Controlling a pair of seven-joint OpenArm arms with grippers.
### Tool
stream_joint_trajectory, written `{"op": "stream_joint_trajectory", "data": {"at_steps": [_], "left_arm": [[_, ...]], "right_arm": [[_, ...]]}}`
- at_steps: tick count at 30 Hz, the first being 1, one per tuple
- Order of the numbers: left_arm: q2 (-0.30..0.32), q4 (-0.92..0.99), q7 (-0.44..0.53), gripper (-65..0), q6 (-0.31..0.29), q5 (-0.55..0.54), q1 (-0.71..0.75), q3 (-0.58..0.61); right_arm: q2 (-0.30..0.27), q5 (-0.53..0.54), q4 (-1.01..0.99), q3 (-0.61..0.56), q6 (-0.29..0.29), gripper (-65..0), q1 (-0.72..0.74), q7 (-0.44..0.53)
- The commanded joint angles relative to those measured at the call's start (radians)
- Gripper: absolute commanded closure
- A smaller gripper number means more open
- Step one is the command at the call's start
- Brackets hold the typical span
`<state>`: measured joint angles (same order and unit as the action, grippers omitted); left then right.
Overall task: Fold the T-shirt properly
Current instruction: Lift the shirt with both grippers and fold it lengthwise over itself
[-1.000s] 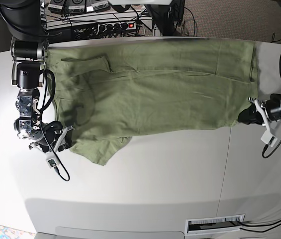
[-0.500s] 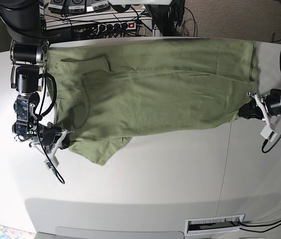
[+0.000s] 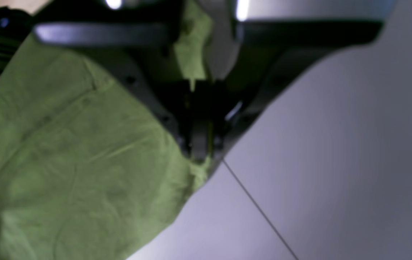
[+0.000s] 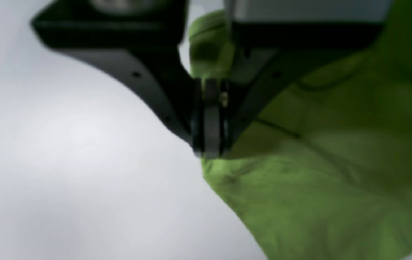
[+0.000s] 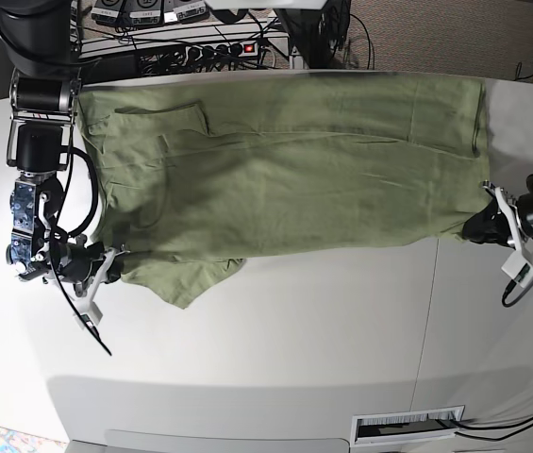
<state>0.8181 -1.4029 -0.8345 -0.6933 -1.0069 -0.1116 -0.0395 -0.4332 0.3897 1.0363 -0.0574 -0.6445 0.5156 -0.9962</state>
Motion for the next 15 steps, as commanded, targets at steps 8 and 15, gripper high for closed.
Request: {"op": "stream_joint_trajectory", "data": {"at_steps": [8, 15], "left_arm": [[0.041, -0.051, -0.108, 0.0, -0.005, -0.134, -0.018, -0.009], [0.057, -0.051, -0.244, 0.0, -0.005, -0.248, -0.005, -0.009]], "right_arm": [[-0.017, 0.127, 0.186, 0.005, 0.000, 0.0, -0.005, -0.158], [-0.085, 0.227, 0.272, 0.005, 0.001, 0.0, -0.057, -0.212]]}}
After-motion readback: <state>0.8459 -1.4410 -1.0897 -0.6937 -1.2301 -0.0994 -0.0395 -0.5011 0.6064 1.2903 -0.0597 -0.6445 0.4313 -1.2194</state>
